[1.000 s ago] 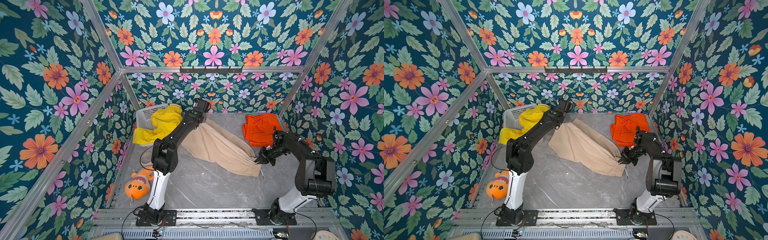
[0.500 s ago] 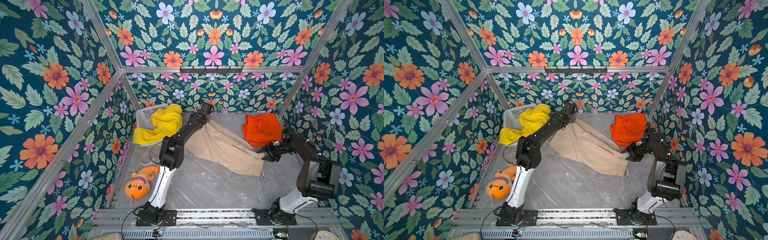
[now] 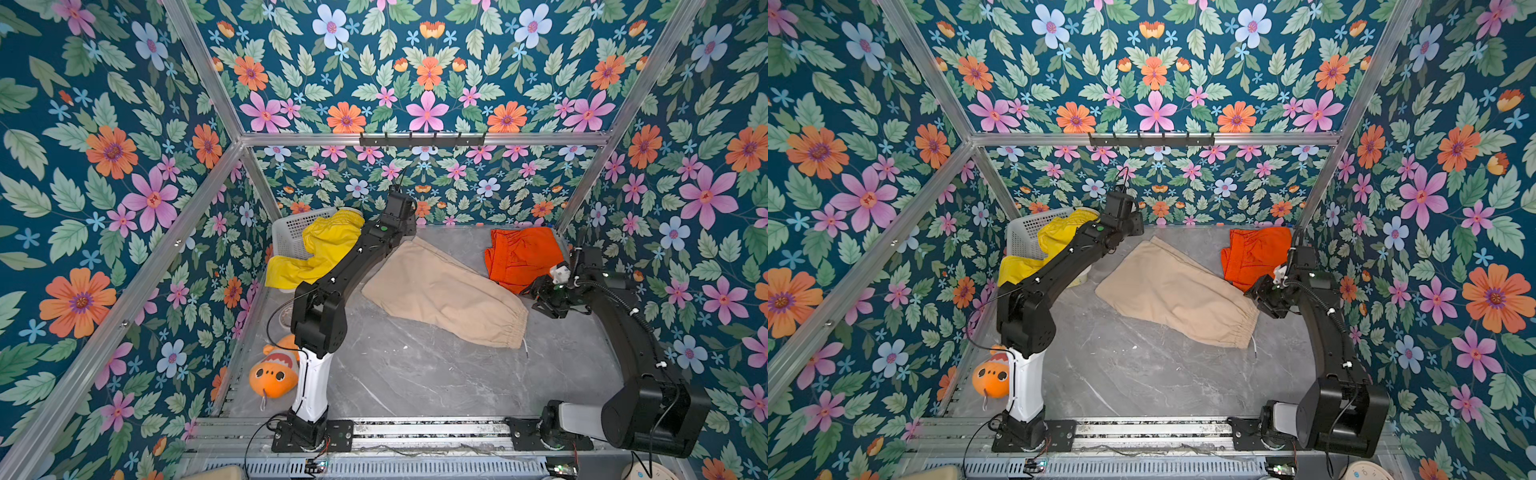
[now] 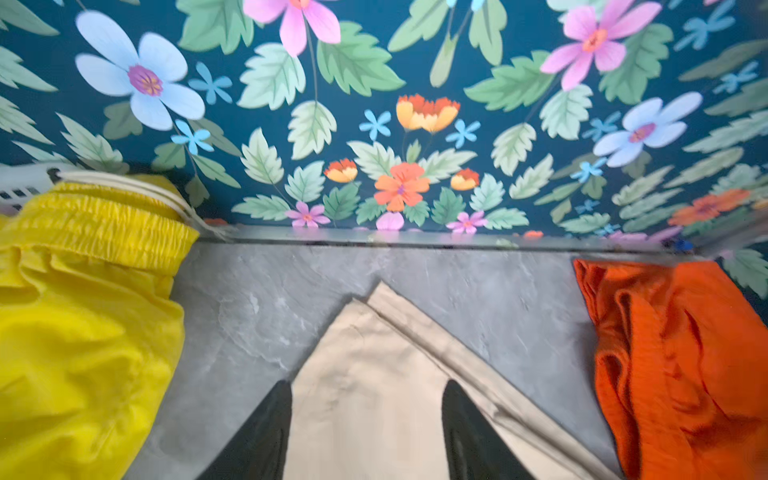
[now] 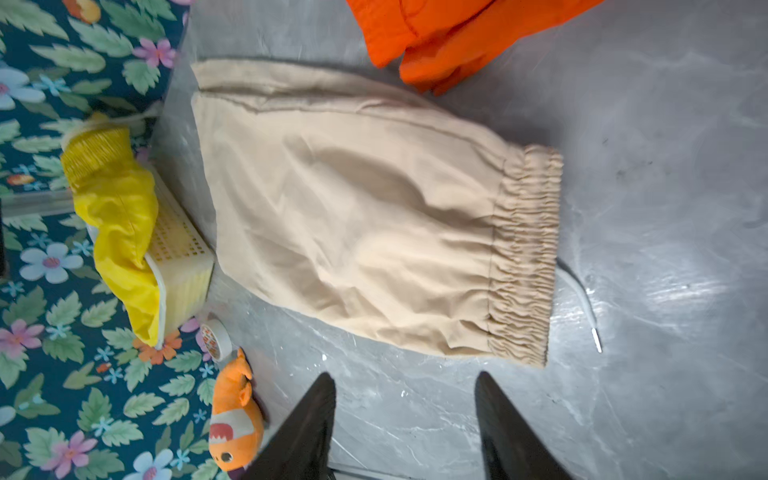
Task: Fold and stack the shorts
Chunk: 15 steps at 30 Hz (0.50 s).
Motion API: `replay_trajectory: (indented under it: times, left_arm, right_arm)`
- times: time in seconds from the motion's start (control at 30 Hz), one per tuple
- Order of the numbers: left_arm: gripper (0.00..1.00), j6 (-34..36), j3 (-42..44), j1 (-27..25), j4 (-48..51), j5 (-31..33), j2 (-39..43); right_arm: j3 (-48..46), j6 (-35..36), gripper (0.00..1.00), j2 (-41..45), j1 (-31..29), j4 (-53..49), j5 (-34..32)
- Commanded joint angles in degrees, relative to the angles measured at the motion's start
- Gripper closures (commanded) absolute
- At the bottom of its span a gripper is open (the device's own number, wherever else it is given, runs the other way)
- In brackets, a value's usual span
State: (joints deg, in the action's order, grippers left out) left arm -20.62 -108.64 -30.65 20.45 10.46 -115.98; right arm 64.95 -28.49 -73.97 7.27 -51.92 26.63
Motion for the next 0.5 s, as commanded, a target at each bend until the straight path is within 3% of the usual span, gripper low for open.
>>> replay_trajectory:
  times: [0.0,0.13,0.2,0.47]
  left_arm:
    - [0.41,1.7,8.2,0.0,-4.3,-8.2,4.5]
    - [0.43,1.6,19.8,0.0,-10.7,-15.9,7.4]
    - [0.43,1.6,22.4,0.0,-11.8,-16.5,6.3]
    - [0.42,0.6,23.5,0.0,-13.1,-18.1,-1.6]
  right_arm:
    - [-3.6,-1.7,0.46,0.6,-2.8,5.2,0.1]
    - [-8.0,-3.6,0.46,-1.3,-7.5,13.8,3.7]
    - [-8.5,-4.2,0.46,-3.8,-8.2,15.4,4.0]
    - [-10.4,-4.0,0.47,-13.1,-7.3,19.2,1.1]
